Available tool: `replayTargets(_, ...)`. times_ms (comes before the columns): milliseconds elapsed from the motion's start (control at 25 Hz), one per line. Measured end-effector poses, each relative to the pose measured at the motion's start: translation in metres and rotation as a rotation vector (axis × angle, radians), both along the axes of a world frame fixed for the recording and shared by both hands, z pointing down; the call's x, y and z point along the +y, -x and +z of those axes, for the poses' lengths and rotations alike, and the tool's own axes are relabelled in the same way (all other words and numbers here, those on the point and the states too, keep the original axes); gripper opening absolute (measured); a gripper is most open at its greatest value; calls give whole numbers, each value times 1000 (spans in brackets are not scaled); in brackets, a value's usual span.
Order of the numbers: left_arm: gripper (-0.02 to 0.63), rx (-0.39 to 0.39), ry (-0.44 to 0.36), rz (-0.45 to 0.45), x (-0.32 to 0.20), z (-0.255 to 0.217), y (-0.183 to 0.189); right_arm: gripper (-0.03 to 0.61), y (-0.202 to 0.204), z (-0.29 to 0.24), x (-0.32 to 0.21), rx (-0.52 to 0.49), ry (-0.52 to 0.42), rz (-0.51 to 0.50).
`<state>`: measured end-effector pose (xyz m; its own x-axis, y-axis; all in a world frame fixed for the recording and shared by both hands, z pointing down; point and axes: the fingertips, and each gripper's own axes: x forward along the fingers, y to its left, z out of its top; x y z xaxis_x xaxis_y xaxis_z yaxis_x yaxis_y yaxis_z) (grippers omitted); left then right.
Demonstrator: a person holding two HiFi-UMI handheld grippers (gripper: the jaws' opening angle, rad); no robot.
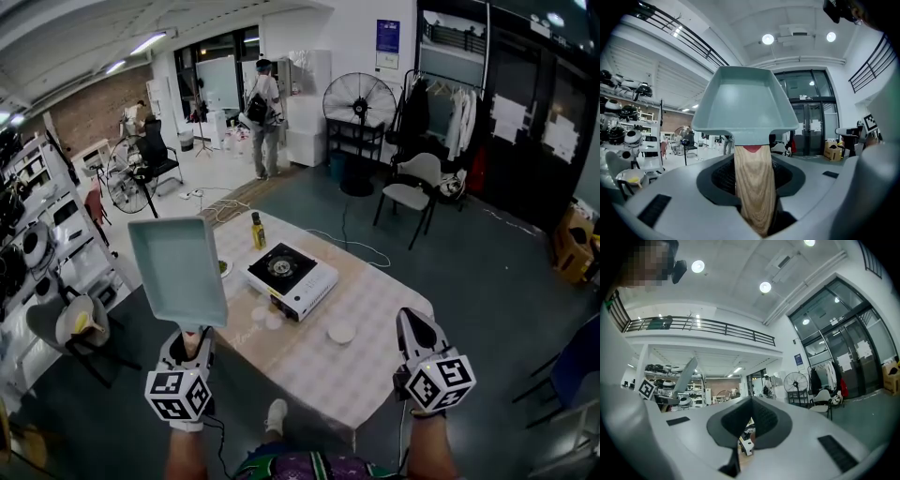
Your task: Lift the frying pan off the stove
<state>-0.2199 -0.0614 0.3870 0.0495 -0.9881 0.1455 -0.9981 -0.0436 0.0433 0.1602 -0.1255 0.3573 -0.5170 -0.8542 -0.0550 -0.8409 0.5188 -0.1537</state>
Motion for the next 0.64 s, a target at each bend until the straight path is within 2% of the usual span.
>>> replayTargets(240, 192, -24, -6, -4, 1, -5, -5, 5, -2, -4, 4, -11, -7, -14)
replayTargets(640, 192, -16, -4, 2, 3, -2, -4, 5, 2, -5, 8, -7, -27, -14)
